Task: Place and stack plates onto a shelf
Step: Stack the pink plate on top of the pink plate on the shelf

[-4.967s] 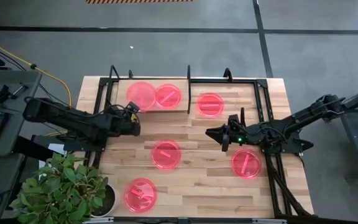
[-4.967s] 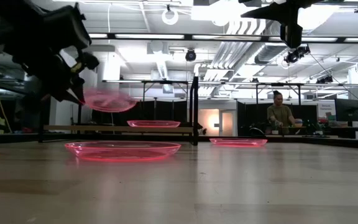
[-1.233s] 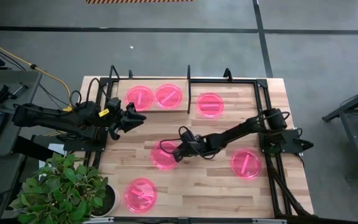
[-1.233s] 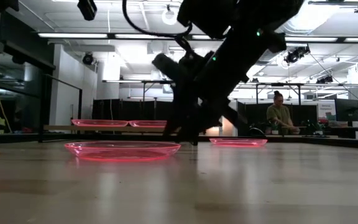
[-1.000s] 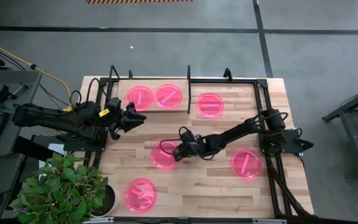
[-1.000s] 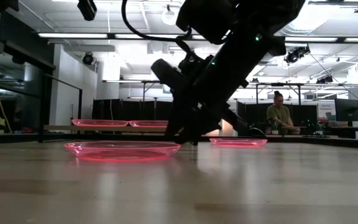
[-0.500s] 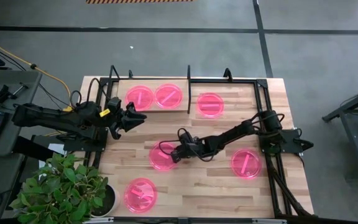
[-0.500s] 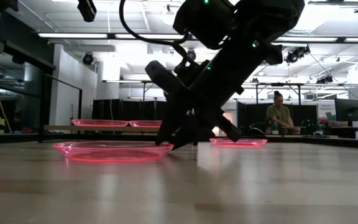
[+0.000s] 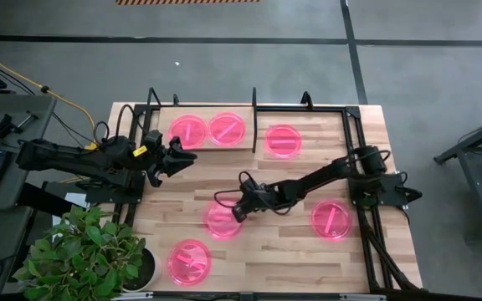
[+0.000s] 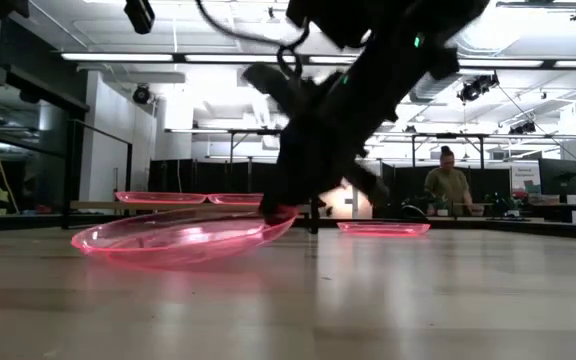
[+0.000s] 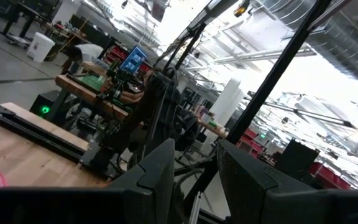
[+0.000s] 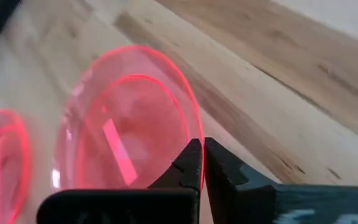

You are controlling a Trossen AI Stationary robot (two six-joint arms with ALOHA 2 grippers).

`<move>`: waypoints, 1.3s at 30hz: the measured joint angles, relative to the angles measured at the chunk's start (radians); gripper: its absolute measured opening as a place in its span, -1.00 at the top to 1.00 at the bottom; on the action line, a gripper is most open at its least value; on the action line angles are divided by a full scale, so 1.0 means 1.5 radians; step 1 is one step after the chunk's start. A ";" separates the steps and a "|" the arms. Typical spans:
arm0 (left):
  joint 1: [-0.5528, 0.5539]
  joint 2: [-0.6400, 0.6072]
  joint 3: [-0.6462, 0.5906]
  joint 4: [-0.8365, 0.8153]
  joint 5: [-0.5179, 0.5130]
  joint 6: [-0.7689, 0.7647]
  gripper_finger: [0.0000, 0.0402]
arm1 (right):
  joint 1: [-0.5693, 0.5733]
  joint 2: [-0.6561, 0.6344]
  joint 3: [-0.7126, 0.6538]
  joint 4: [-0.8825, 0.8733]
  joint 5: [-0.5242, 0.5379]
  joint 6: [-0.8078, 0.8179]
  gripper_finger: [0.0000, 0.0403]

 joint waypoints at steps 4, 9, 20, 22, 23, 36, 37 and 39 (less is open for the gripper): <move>0.000 -0.004 0.000 -0.001 0.000 0.000 0.45 | -0.006 -0.062 0.000 -0.043 -0.020 -0.073 1.00; 0.000 -0.007 0.000 0.000 0.000 0.000 0.45 | -0.008 -0.139 0.000 -0.134 -0.028 -0.142 1.00; 0.000 -0.007 0.000 -0.002 -0.012 0.000 0.45 | 0.035 -0.132 -0.001 -0.219 -0.040 -0.059 0.98; 0.000 -0.007 0.000 -0.002 -0.012 0.000 0.45 | 0.044 -0.116 -0.001 -0.211 -0.049 -0.045 0.92; 0.000 -0.007 0.000 -0.002 -0.012 0.000 0.45 | 0.047 -0.108 -0.001 -0.201 -0.055 -0.039 0.88; 0.000 -0.007 0.000 -0.002 -0.031 0.000 0.45 | 0.038 -0.059 -0.052 -0.002 0.012 -0.008 0.07; 0.000 -0.007 0.000 -0.002 -0.035 0.000 0.45 | 0.034 -0.059 -0.081 0.052 0.012 0.004 0.04; 0.000 -0.007 0.000 -0.001 -0.038 -0.002 0.45 | 0.026 -0.059 -0.143 0.173 0.017 0.035 0.00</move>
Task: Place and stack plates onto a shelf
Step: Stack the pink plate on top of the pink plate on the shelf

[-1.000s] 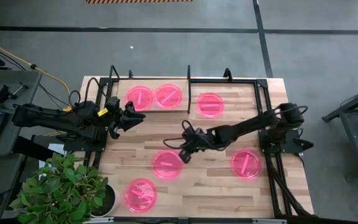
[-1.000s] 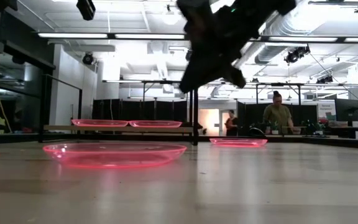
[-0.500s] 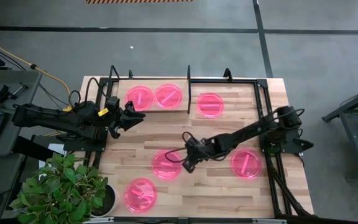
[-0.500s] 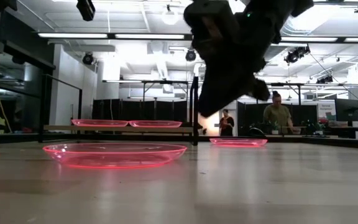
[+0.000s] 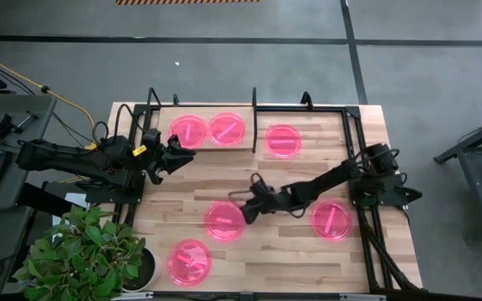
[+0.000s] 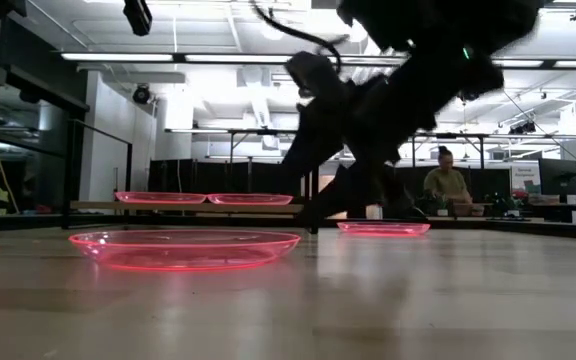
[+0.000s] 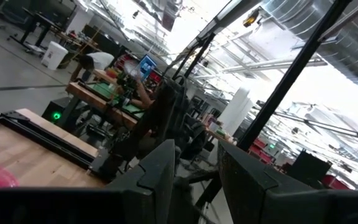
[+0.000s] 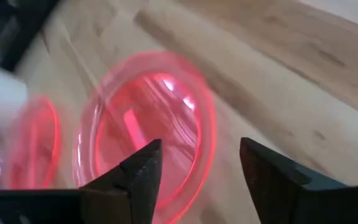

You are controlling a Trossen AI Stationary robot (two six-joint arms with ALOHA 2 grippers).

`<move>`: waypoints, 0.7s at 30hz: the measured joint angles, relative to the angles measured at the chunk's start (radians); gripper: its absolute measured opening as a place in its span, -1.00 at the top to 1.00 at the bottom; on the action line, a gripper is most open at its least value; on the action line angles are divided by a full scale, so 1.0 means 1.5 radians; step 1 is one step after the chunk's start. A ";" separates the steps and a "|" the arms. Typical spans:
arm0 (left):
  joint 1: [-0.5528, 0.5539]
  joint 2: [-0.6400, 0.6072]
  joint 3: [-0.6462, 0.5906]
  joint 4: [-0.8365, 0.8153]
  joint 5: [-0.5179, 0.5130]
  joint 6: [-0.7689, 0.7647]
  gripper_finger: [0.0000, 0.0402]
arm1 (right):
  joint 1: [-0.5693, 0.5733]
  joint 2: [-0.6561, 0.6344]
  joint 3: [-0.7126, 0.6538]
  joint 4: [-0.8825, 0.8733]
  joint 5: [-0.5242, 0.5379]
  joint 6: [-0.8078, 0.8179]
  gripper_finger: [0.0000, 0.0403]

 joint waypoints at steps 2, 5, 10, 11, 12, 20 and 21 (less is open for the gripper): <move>0.000 0.000 0.000 0.000 0.000 0.000 0.45 | -0.004 -0.003 -0.050 0.112 0.007 0.016 0.00; 0.000 0.000 0.000 0.000 -0.007 -0.006 0.45 | -0.005 -0.005 -0.076 0.186 -0.004 0.033 0.01; 0.000 0.000 0.000 0.000 -0.012 -0.011 0.45 | 0.011 0.020 -0.005 0.066 0.035 0.009 0.01; 0.000 0.000 0.000 -0.001 -0.012 -0.011 0.45 | 0.013 0.028 0.015 0.040 0.050 0.000 0.01; 0.000 0.000 0.000 -0.001 -0.012 -0.011 0.45 | 0.013 0.038 0.037 0.018 0.060 -0.011 0.01; 0.000 0.000 0.000 -0.004 -0.025 -0.011 0.45 | 0.010 0.130 0.155 -0.105 0.078 -0.054 0.01; 0.000 0.000 0.000 -0.005 -0.025 -0.011 0.45 | 0.010 0.135 0.158 -0.105 0.081 -0.054 0.01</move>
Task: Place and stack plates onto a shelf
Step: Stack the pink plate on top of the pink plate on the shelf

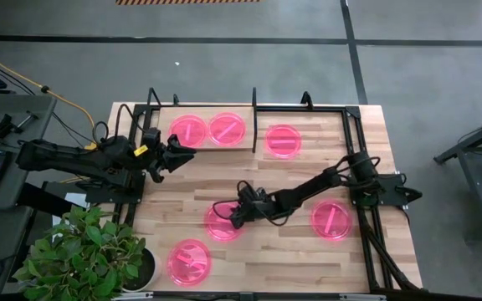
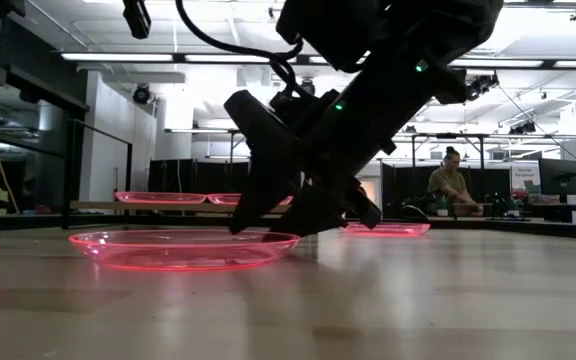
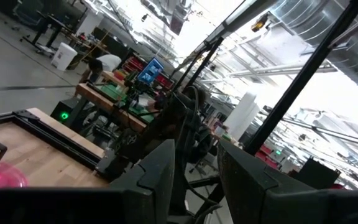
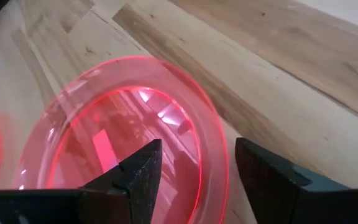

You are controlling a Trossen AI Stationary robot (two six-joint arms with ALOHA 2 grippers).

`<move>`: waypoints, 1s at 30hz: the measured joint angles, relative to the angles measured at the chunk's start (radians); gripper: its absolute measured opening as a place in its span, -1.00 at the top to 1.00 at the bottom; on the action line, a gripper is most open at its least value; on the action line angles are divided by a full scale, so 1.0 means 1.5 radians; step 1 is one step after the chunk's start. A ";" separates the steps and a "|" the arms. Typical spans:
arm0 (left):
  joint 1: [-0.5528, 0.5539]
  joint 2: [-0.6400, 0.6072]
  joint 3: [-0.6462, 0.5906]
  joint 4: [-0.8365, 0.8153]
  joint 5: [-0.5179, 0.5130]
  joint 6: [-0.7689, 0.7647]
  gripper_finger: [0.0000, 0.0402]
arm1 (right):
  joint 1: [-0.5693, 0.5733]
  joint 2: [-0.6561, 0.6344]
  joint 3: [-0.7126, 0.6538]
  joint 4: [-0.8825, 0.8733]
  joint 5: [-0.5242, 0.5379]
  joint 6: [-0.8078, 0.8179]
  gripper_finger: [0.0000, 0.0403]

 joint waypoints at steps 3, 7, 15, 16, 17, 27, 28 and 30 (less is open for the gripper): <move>0.000 0.000 0.000 -0.001 0.000 0.000 0.45 | 0.001 0.001 0.002 -0.001 -0.002 0.000 0.01; 0.000 0.000 0.000 -0.001 0.000 0.000 0.45 | 0.005 0.001 0.002 -0.003 -0.002 -0.010 0.01; 0.000 0.000 0.000 -0.001 0.000 0.008 0.45 | 0.017 0.028 0.004 0.025 0.016 0.022 0.01; 0.000 0.000 0.000 -0.001 0.000 0.008 0.45 | 0.019 0.030 0.004 0.027 0.018 0.024 0.01; 0.000 0.000 0.000 -0.002 0.000 0.008 0.45 | 0.021 0.031 0.004 0.028 0.022 0.026 0.02; 0.000 0.000 0.000 -0.006 0.000 0.013 0.45 | 0.022 0.031 0.002 0.015 0.021 0.066 0.93; 0.000 0.000 0.000 -0.006 -0.001 0.013 0.45 | 0.019 0.028 0.002 0.015 0.009 0.067 0.93; 0.000 0.000 0.000 -0.006 -0.001 0.013 0.45 | 0.012 0.019 0.002 0.004 -0.029 0.055 0.93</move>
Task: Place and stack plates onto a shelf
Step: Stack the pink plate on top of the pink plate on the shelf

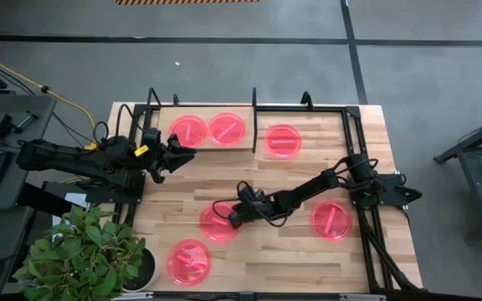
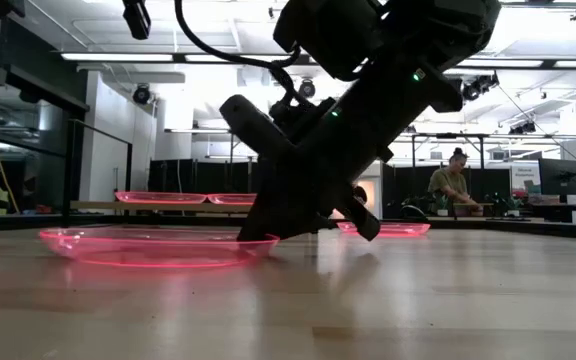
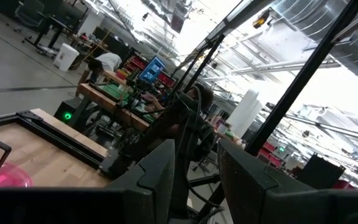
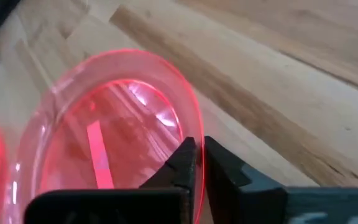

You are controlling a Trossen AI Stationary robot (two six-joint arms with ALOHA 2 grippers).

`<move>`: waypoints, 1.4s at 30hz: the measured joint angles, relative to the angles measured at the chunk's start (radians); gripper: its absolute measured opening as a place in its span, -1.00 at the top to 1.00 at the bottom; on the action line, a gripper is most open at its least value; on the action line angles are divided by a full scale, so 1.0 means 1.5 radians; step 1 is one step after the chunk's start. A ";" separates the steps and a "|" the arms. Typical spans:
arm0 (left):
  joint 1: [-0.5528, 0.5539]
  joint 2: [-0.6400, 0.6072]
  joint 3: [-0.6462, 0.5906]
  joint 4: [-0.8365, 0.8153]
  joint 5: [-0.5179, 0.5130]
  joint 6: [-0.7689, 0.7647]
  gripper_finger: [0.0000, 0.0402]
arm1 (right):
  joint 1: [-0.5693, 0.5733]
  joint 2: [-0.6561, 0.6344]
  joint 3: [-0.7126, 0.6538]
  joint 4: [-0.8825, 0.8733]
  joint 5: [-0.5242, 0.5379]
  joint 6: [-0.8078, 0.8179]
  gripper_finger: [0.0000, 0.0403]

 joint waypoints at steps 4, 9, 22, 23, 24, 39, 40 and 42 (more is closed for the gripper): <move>0.000 0.000 0.000 0.000 0.000 0.000 0.45 | -0.007 -0.037 -0.002 -0.059 -0.050 -0.055 0.98; 0.000 0.000 0.000 -0.003 0.000 0.000 0.45 | -0.025 -0.096 -0.004 -0.114 -0.102 -0.151 1.00; 0.000 -0.020 -0.001 -0.007 0.000 0.001 0.45 | -0.022 -0.406 -0.343 0.047 -0.106 -0.042 1.00; 0.000 -0.021 -0.001 -0.005 -0.002 0.004 0.45 | -0.016 -0.427 -0.367 0.073 -0.087 -0.023 1.00; 0.000 -0.021 -0.001 -0.004 -0.005 0.006 0.45 | -0.010 -0.445 -0.388 0.099 -0.067 -0.006 1.00; 0.000 -0.021 -0.001 0.020 -0.019 0.006 0.45 | -0.001 -0.356 -0.273 0.198 0.217 0.155 1.00; 0.000 -0.021 -0.001 0.031 -0.019 0.006 0.45 | -0.009 -0.337 -0.253 0.196 0.255 0.186 1.00; 0.000 -0.022 -0.001 0.051 -0.019 0.006 0.45 | -0.027 -0.294 -0.205 0.195 0.317 0.253 1.00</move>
